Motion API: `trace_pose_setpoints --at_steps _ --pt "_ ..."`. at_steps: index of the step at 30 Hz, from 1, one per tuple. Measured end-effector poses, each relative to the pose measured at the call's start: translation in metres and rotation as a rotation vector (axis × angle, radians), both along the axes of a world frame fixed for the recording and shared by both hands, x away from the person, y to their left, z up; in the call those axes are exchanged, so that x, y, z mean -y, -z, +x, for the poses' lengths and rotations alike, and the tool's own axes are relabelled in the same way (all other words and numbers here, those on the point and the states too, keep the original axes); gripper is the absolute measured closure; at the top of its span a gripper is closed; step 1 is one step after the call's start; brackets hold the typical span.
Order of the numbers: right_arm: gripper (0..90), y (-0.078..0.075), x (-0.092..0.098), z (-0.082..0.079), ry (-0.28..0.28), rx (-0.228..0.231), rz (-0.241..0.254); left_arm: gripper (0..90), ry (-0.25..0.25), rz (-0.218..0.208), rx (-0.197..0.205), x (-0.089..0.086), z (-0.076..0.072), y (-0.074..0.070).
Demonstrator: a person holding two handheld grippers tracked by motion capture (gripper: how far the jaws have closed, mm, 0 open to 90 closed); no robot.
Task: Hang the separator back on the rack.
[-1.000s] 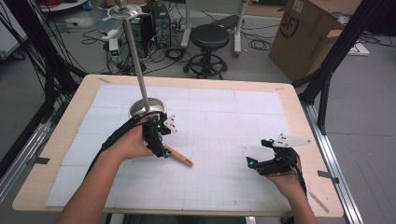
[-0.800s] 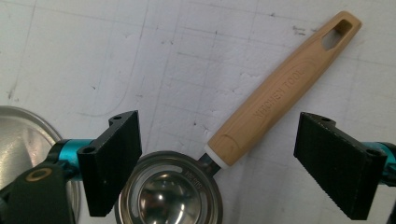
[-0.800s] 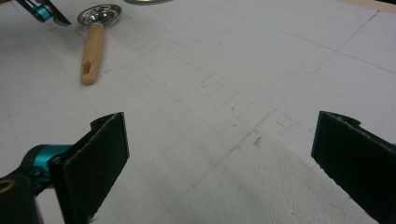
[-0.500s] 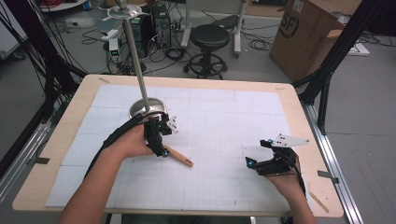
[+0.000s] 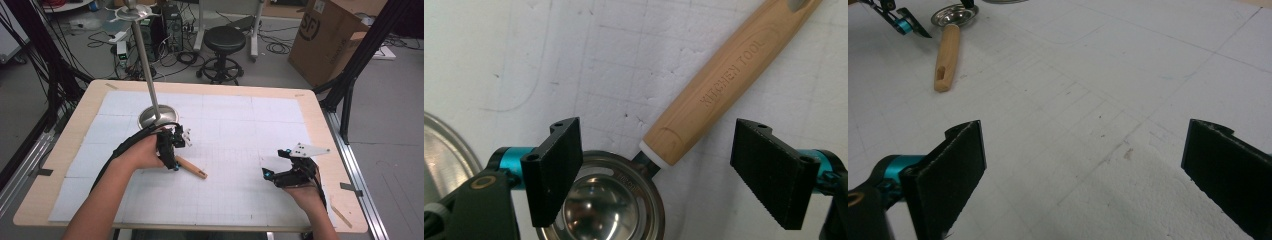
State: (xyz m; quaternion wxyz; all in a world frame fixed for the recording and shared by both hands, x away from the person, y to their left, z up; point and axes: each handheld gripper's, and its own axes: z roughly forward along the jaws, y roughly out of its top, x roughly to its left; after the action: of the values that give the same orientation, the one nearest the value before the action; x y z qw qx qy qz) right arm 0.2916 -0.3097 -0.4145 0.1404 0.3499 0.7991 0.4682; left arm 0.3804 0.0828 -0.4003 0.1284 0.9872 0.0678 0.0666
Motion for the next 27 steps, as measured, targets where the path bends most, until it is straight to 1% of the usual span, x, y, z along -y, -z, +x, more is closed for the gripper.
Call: trace_pose_setpoints --at_steps 2,3,4,5,9,11,13,17,23,25,27 --pt "2.6 0.001 0.0 0.001 -0.003 -0.001 -0.002 23.6 0.001 0.022 -0.011 0.002 0.0 0.004" --pt "2.6 0.001 0.0 0.001 -0.005 -0.002 -0.006 24.1 0.007 0.034 -0.008 0.003 0.0 0.005" --pt "2.6 0.001 0.0 0.001 -0.007 0.001 -0.01 24.3 0.0 0.041 -0.009 0.003 0.0 0.007" --pt "2.6 0.0 0.001 0.0 -0.006 0.004 -0.012 24.5 0.004 0.046 -0.01 0.004 0.001 0.008" --pt "2.6 -0.002 0.004 -0.002 -0.005 0.013 -0.003 26.2 0.005 0.065 -0.018 0.006 0.002 0.012" --pt "2.6 -0.001 0.003 -0.001 -0.004 0.012 -0.004 27.1 0.007 0.061 -0.023 0.006 0.003 0.012" --pt "2.6 0.0 0.003 -0.001 -0.009 0.011 -0.006 29.7 0.006 0.064 -0.016 0.005 0.003 0.011" --pt "2.6 -0.001 0.002 -0.001 -0.011 0.01 -0.005 32.9 0.01 0.068 -0.02 0.005 0.003 0.008" --pt "2.6 0.0 0.002 -0.001 -0.011 0.005 -0.011 40.2 0.042 0.086 -0.033 0.011 0.004 0.004" --pt "2.6 0.0 0.001 -0.001 -0.011 0.009 -0.012 41.0 0.048 0.087 -0.033 0.013 0.004 0.005" --pt "2.6 0.0 0.001 -0.001 -0.013 0.01 -0.012 45.8 0.058 0.096 -0.063 0.014 0.003 0.008"
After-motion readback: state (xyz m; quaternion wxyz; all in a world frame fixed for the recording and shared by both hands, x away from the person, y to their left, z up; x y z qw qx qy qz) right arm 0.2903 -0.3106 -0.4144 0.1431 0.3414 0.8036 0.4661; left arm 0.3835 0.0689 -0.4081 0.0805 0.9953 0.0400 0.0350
